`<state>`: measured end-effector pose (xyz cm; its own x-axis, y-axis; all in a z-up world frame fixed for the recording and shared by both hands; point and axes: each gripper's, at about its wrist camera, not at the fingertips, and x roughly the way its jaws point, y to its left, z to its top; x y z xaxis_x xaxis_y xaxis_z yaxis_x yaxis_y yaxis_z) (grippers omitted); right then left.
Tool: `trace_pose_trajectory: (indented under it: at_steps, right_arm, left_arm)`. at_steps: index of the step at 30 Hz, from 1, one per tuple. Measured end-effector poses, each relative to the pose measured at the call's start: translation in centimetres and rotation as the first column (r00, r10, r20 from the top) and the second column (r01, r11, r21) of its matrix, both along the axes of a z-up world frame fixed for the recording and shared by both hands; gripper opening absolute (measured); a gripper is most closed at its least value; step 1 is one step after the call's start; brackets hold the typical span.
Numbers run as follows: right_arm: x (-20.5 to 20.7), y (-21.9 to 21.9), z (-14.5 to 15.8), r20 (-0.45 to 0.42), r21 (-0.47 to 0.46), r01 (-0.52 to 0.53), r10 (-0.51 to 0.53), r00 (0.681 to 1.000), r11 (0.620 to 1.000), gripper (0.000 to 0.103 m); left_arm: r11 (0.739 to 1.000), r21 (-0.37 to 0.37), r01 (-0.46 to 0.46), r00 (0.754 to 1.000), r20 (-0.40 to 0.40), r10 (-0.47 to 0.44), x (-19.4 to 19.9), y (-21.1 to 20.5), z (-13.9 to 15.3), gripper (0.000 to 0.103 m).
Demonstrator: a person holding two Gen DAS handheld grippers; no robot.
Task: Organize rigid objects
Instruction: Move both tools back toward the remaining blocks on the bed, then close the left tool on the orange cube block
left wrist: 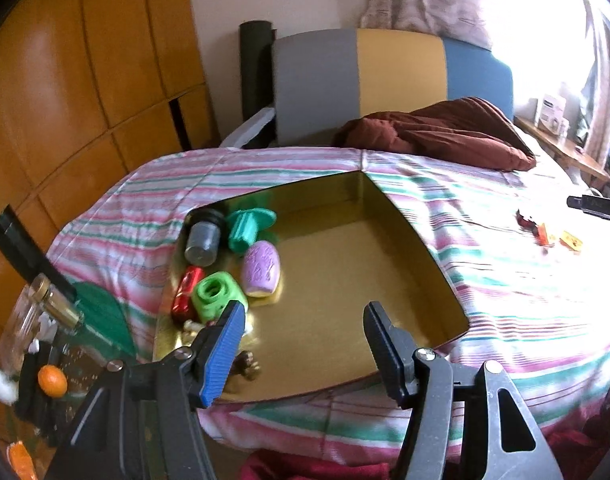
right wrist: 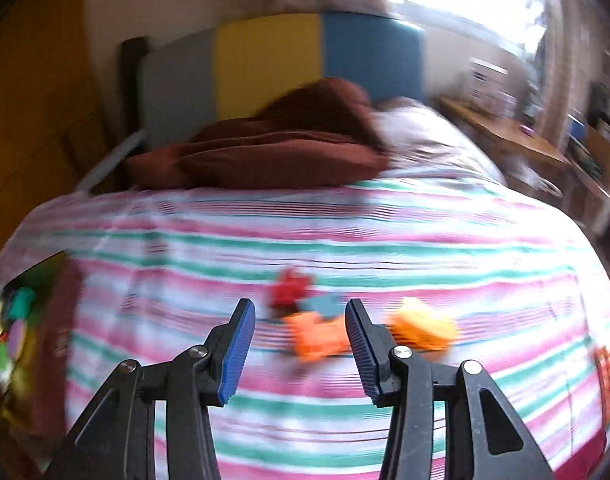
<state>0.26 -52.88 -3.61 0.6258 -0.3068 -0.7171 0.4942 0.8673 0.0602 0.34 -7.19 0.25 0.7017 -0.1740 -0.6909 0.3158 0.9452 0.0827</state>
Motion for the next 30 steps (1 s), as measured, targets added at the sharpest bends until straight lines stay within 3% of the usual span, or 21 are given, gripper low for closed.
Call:
trace_pose_trajectory:
  at_steps: [3, 5, 8, 12, 20, 30]
  right_arm:
    - [-1.9, -3.5, -1.7, 0.004, 0.049, 0.119, -0.119, 0.993, 0.992, 0.047]
    - [-2.4, -5.6, -2.7, -0.044, 0.128, 0.202, -0.198, 0.979, 0.971, 0.047]
    - [-3.2, -7.8, -2.8, 0.000, 0.253, 0.255, -0.264, 0.965, 0.933, 0.047]
    - [-3.7, -8.8, -2.8, 0.011, 0.318, 0.274, -0.292, 0.956, 0.908, 0.047]
    - [-4.2, -8.9, -2.2, 0.034, 0.362, 0.273, -0.305, 0.952, 0.891, 0.047]
    - [-6.1, -11.0, -2.8, 0.043, 0.468, 0.334, -0.399, 0.916, 0.818, 0.048]
  left_arm:
    - [0.999, 0.016, 0.038, 0.999, 0.012, -0.038, -0.1, -1.7, 0.4, 0.064]
    - [0.998, 0.021, 0.061, 0.998, 0.023, -0.061, -0.1, -2.7, 0.7, 0.067]
    - [0.995, 0.026, 0.099, 0.995, 0.026, -0.099, -0.2, -4.6, 0.9, 0.067]
    - [0.989, 0.034, 0.143, 0.989, 0.021, -0.144, -0.3, -7.0, 0.8, 0.067]
    - [0.971, 0.055, 0.232, 0.973, 0.008, -0.233, -0.5, -11.7, 0.4, 0.067]
    - [0.938, 0.034, 0.346, 0.937, -0.058, -0.344, -0.3, -18.1, -1.1, 0.067]
